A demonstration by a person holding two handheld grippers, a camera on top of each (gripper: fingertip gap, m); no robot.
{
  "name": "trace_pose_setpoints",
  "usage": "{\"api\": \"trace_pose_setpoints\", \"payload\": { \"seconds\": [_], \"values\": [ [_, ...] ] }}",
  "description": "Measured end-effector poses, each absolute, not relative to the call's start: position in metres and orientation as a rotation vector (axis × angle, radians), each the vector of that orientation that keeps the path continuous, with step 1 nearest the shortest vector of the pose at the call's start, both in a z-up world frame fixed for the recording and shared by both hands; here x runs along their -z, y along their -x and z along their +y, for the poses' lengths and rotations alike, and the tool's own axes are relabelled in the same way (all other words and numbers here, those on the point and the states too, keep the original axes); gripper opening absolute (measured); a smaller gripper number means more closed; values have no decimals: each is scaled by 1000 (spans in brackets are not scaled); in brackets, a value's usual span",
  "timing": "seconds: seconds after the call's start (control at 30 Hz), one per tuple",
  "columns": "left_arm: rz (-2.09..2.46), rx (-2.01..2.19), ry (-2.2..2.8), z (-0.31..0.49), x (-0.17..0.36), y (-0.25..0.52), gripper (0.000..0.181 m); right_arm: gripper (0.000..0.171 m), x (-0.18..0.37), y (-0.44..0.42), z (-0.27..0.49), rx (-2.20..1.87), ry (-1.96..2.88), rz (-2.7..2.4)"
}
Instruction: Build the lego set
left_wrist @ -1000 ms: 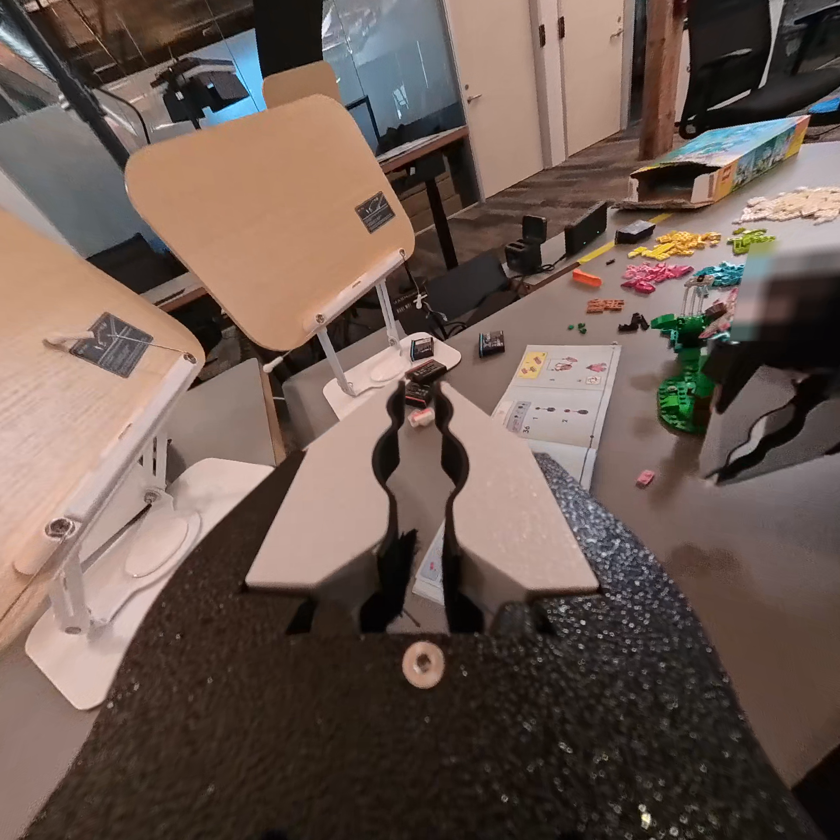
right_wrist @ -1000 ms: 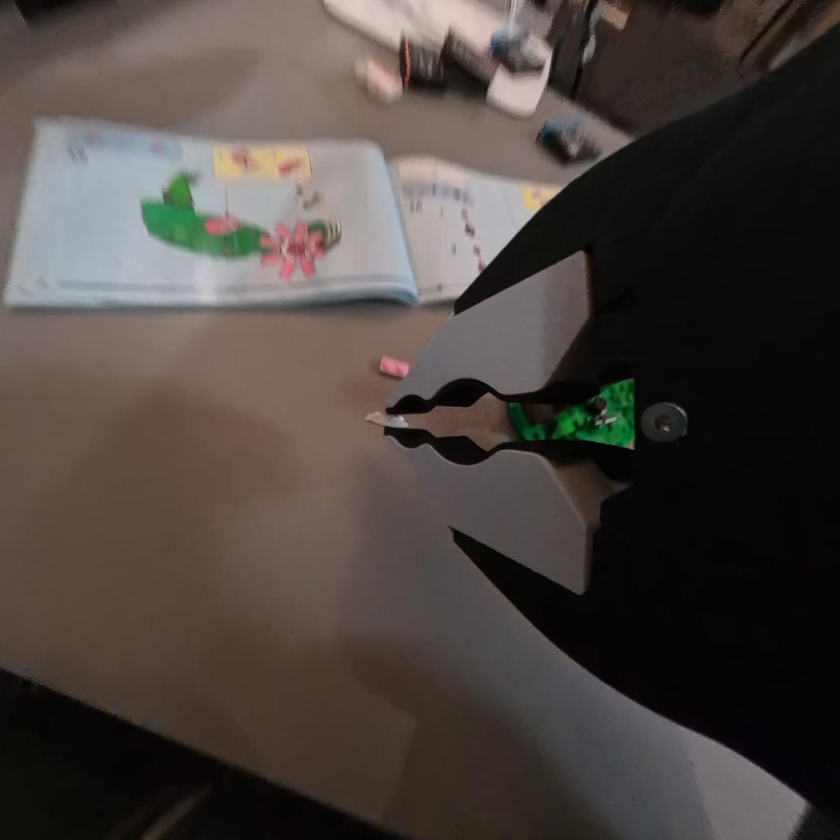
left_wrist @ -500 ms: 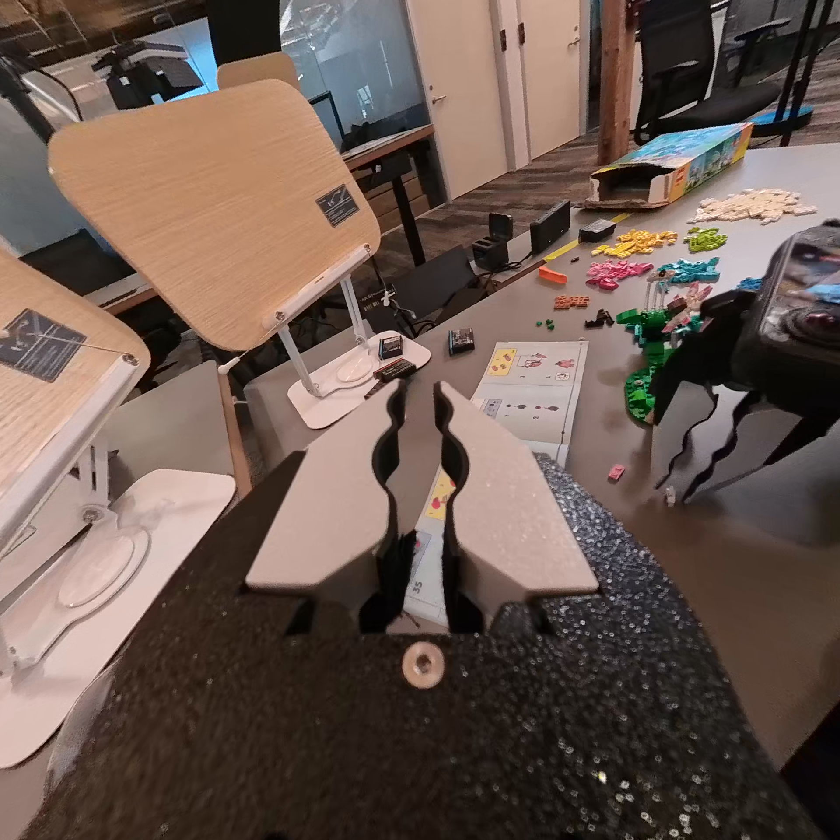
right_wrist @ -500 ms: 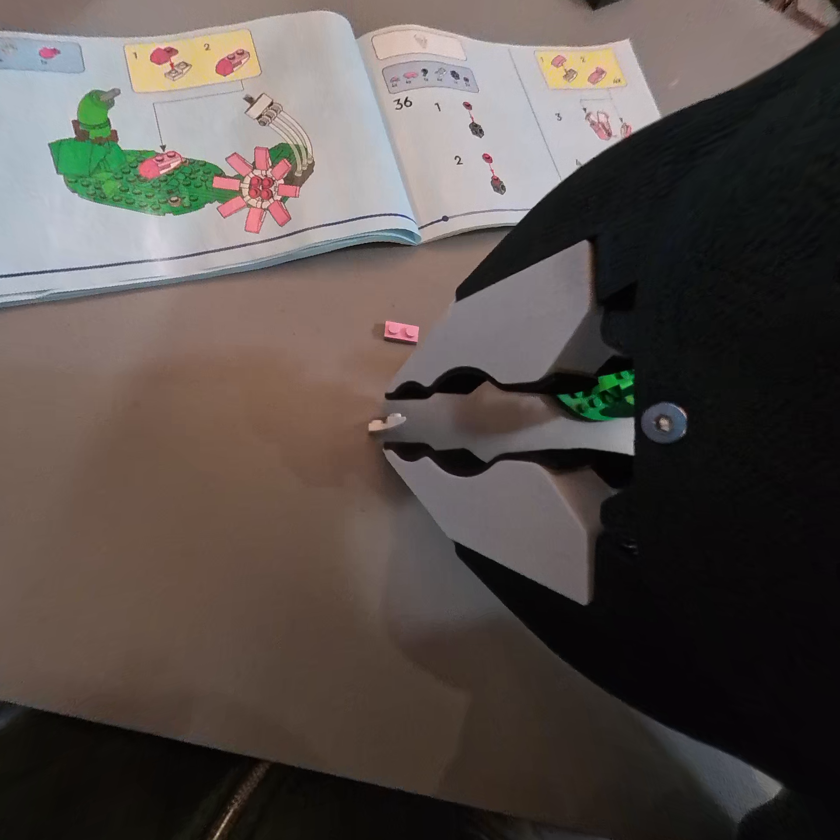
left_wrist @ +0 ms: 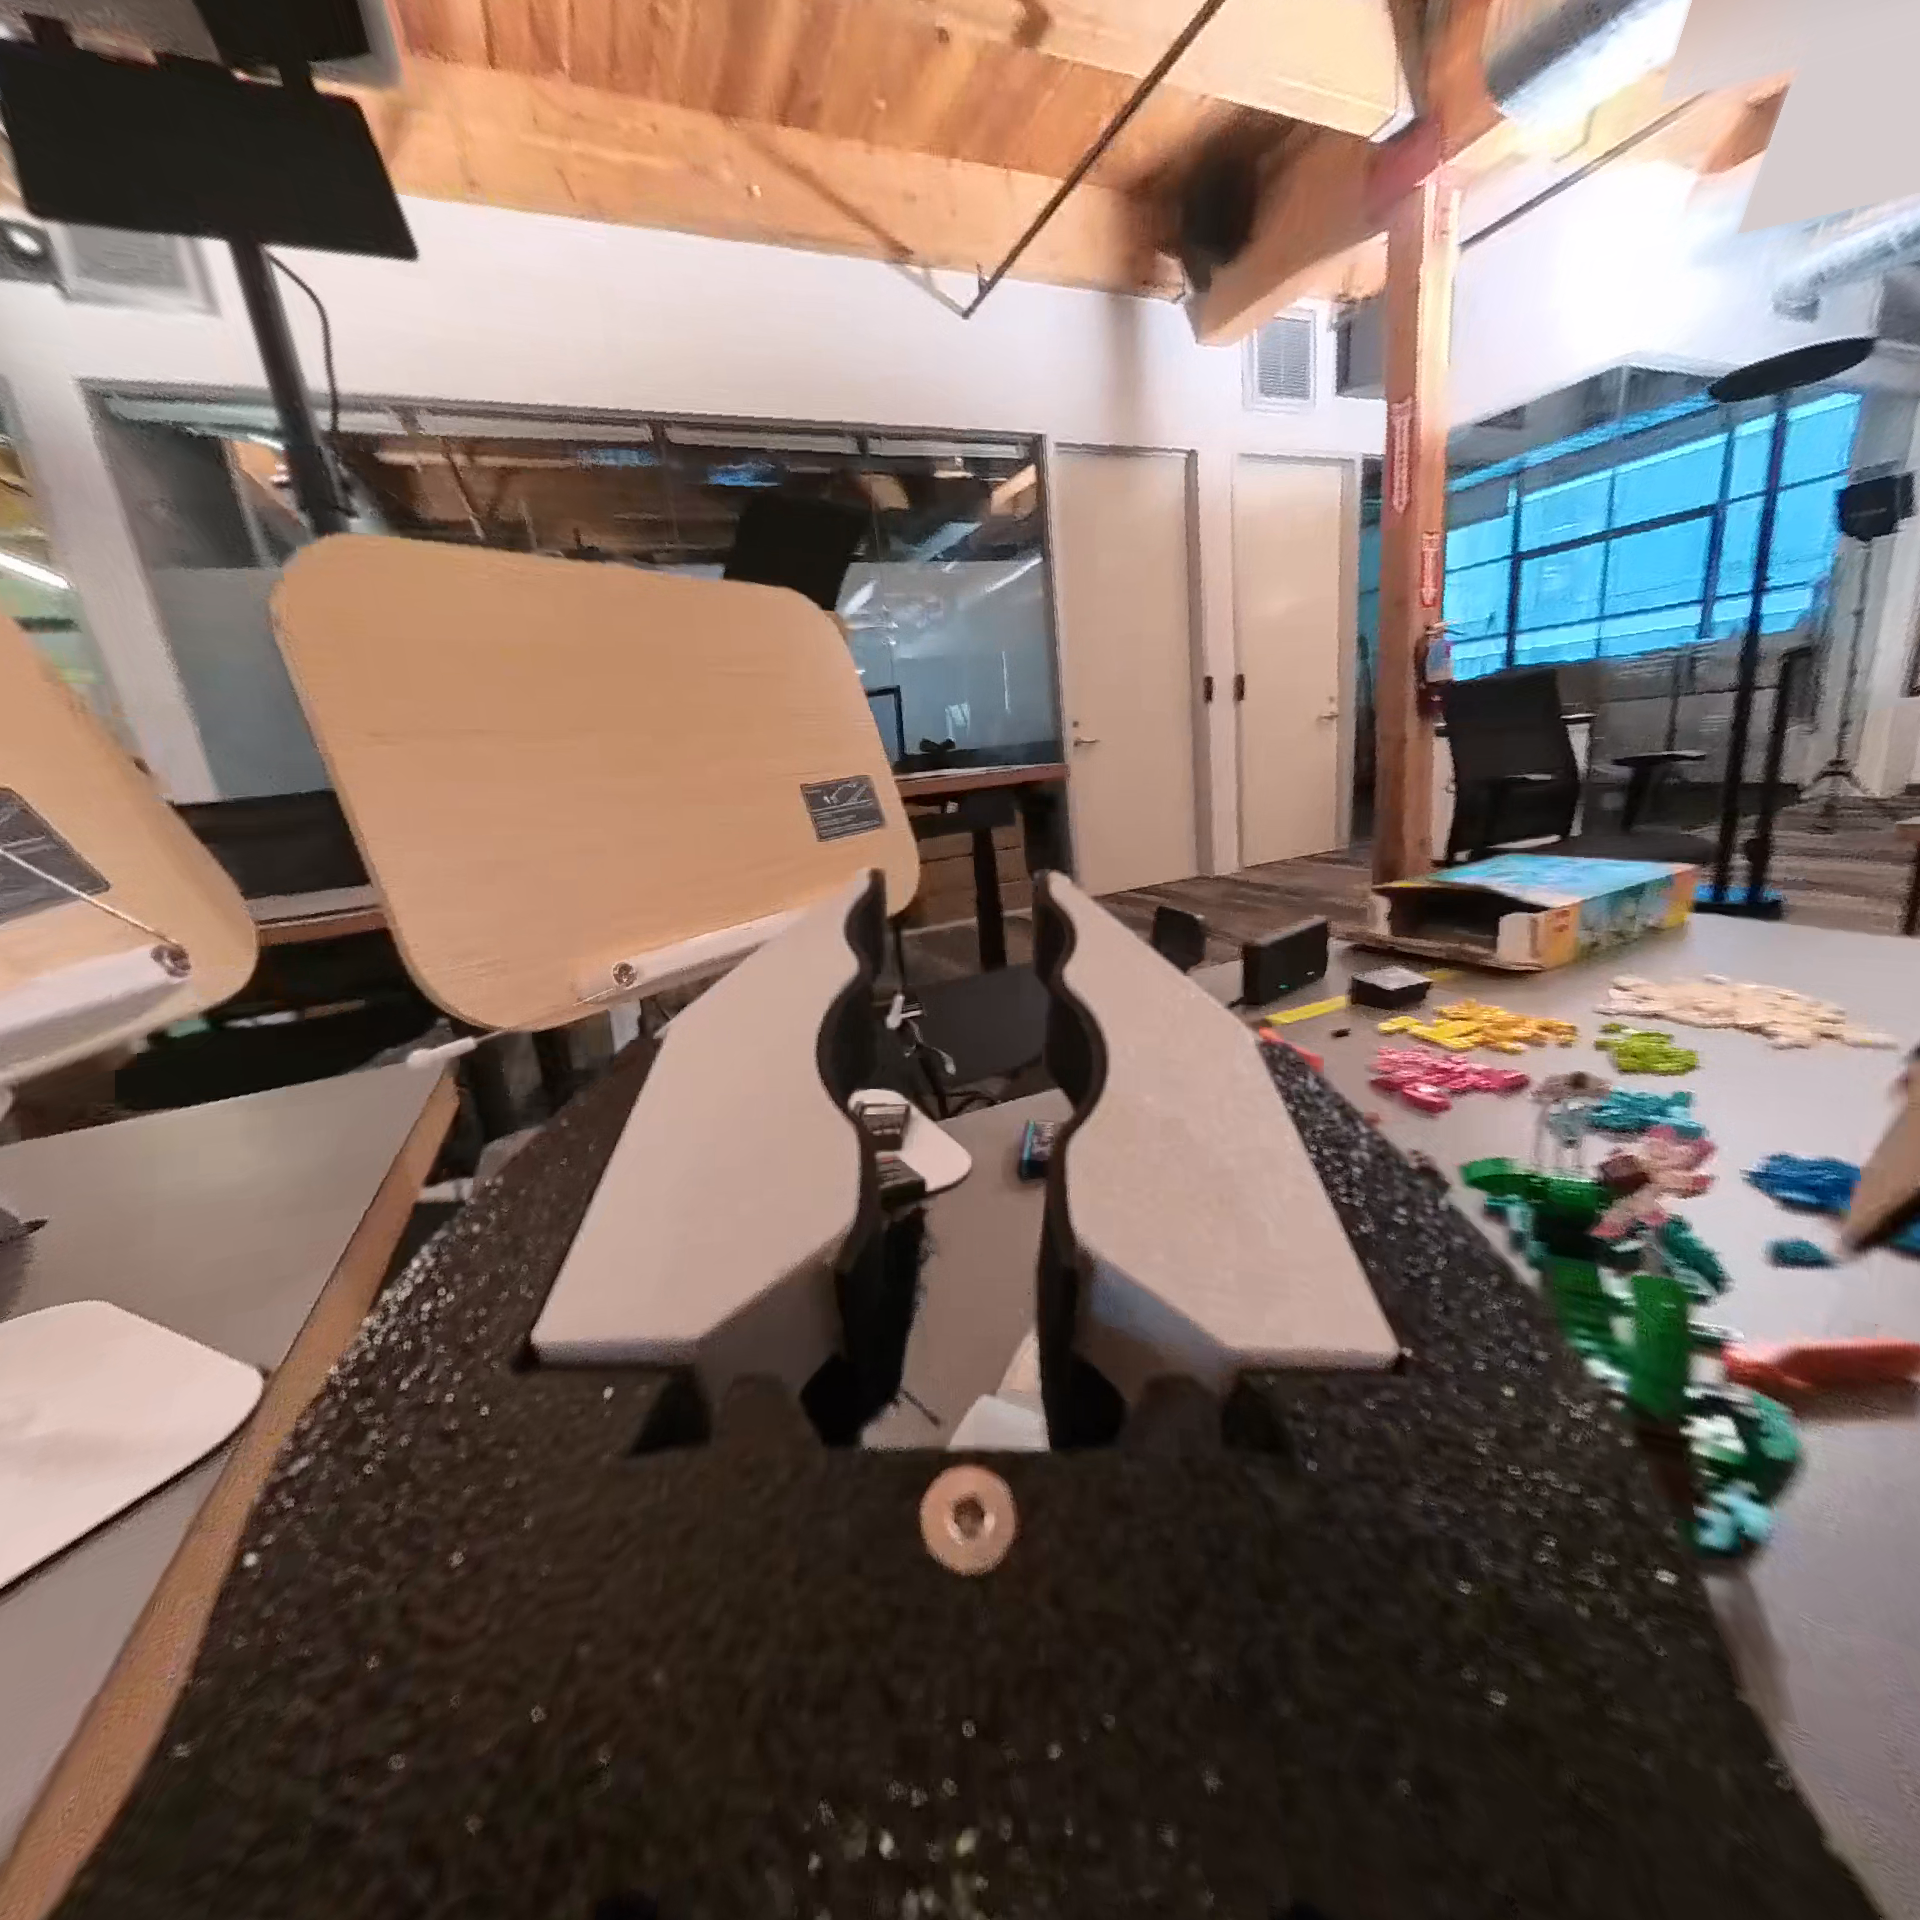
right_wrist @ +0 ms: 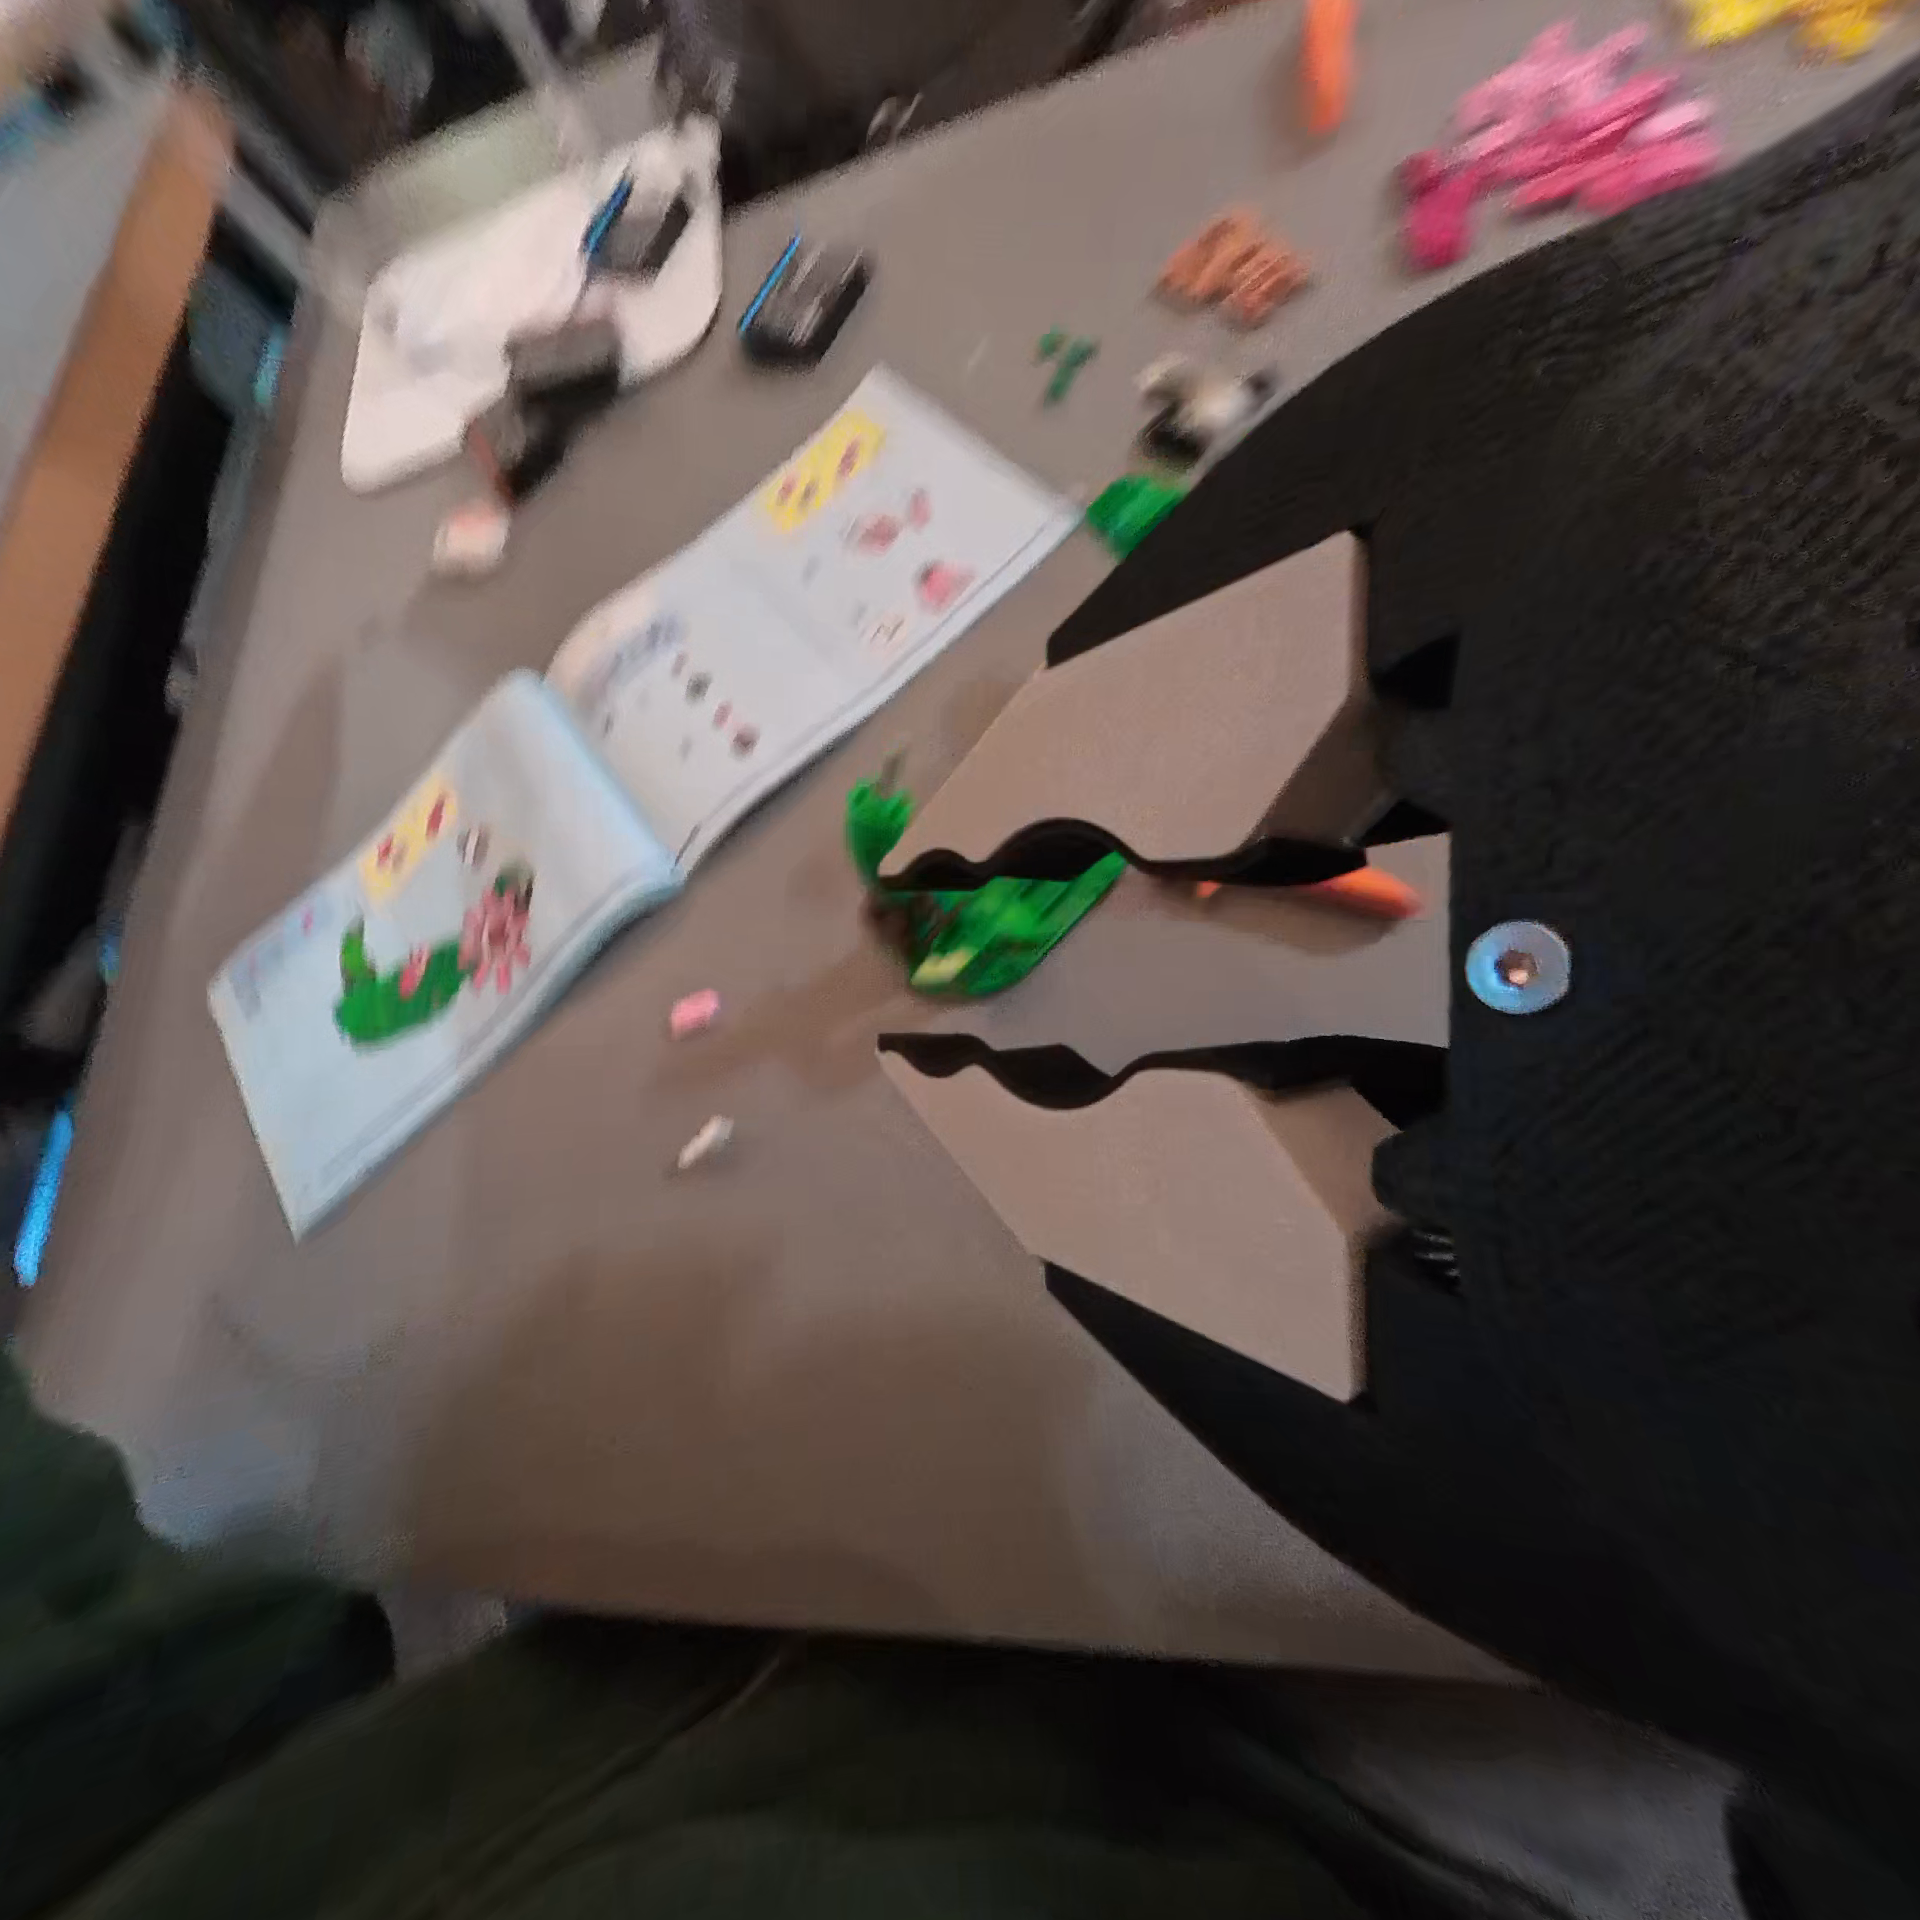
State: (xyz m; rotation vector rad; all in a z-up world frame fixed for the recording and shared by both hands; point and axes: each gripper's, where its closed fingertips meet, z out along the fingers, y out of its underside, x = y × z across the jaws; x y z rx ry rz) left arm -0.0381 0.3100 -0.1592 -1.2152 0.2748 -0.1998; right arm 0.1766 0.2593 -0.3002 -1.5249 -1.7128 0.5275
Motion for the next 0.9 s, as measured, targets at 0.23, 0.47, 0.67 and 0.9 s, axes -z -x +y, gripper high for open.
{"api": "trace_pose_setpoints", "payload": {
  "seconds": [0.23, 0.47, 0.67, 0.9],
  "values": [
    [317, 119, 1244, 345, 214, 14, 26, 25, 269, -286, 354, -304, 1698, -1155],
    [220, -5, 1208, 341, 215, 35, 46, 25, 299, -361, 430, -69, 1895, -906],
    [197, -34, 1184, 340, 213, 42, 47, 24, 314, -393, 455, -174, 2008, -686],
    [186, -65, 1163, 336, 207, 50, 45, 22, 335, -407, 487, -214, 2098, -682]
  ]
}}
